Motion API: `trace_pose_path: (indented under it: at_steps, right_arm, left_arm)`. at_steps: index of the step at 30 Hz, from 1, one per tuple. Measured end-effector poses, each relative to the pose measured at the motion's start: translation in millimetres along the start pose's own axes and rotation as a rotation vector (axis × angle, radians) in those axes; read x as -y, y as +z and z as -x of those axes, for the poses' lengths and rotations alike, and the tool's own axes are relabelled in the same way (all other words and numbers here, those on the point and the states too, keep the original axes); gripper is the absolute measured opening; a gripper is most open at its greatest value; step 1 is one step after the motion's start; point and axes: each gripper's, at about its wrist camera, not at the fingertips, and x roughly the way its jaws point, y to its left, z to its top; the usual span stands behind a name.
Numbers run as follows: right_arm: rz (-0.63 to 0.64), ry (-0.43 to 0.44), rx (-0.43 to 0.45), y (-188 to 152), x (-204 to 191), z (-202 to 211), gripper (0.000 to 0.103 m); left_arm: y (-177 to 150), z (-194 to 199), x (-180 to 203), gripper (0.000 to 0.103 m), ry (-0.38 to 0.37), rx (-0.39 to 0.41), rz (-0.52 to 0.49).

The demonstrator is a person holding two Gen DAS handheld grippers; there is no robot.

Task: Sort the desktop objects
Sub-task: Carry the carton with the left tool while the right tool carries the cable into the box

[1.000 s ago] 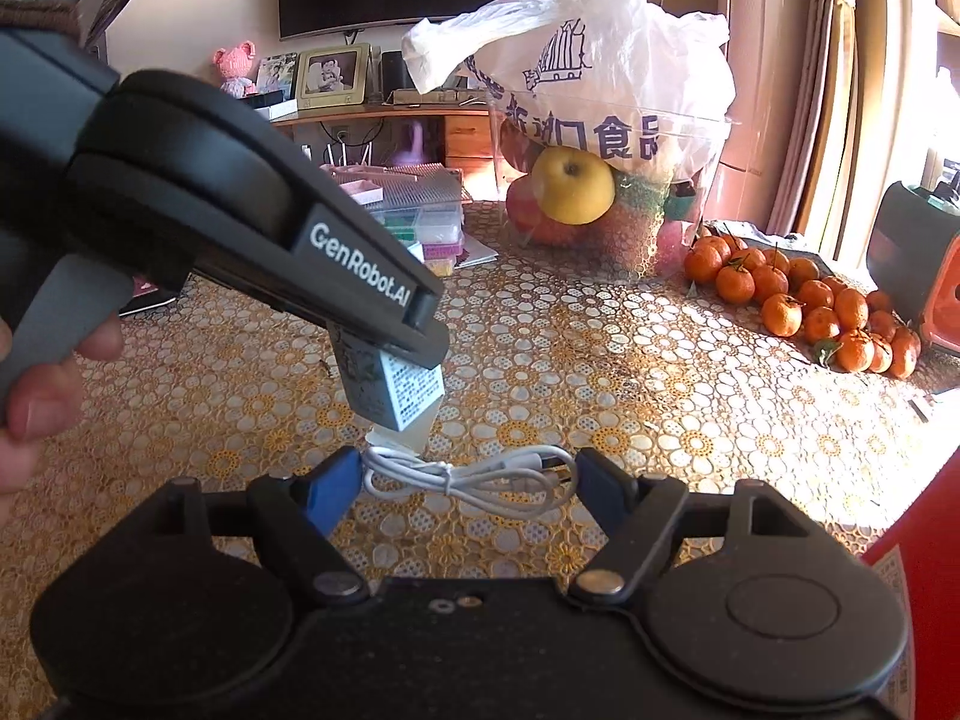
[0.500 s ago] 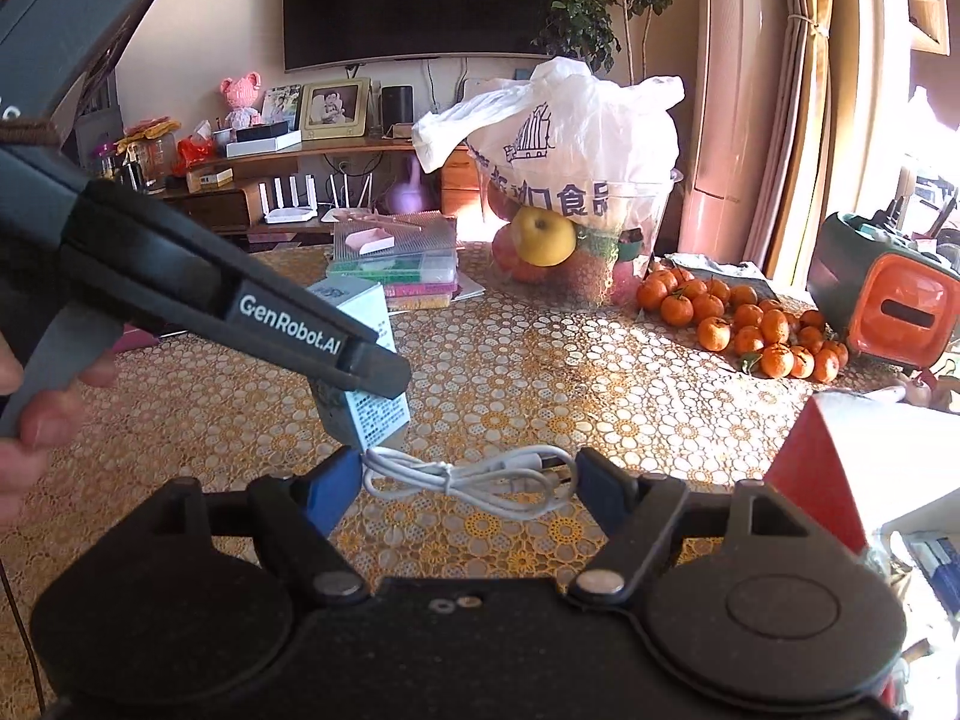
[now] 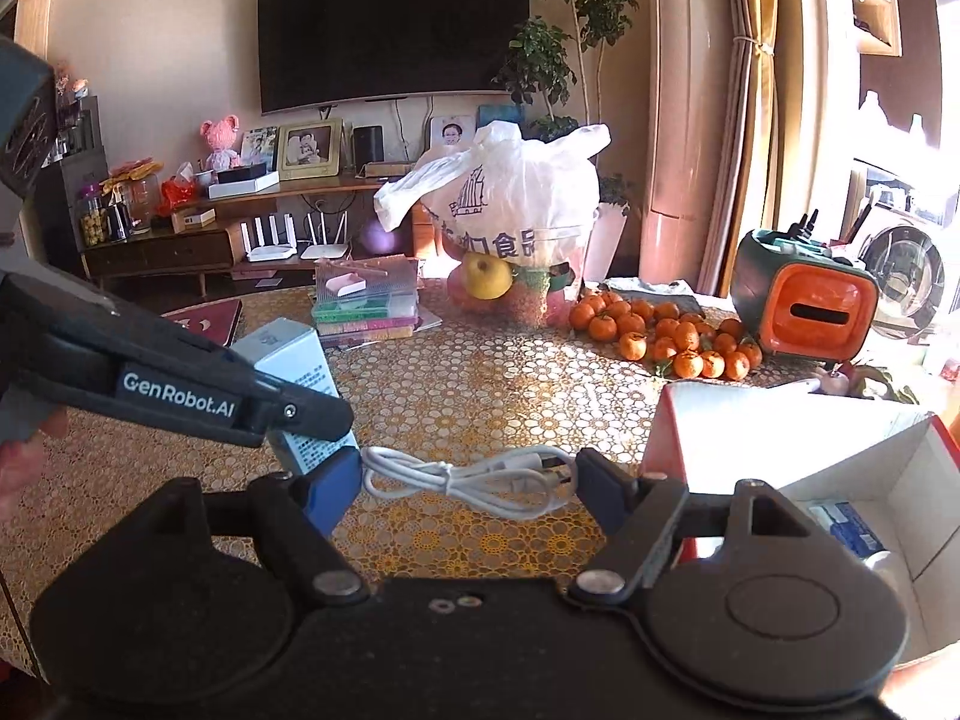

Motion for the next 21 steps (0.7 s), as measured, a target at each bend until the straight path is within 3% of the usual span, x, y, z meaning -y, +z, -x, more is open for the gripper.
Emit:
trace_pose_path:
  at_steps: [9,21]
  right_arm:
    - [-0.059,-0.036,-0.018,-3.4,36.8,40.9,0.077]
    - [-0.070,-0.143,-0.027,-17.2,98.7,76.8,0.077]
  left_arm:
    - [-8.2,22.9,41.5,0.029,-0.070,0.007,-0.043]
    - [-1.6,22.1,101.7,0.029,-0.158,0.008,-0.100]
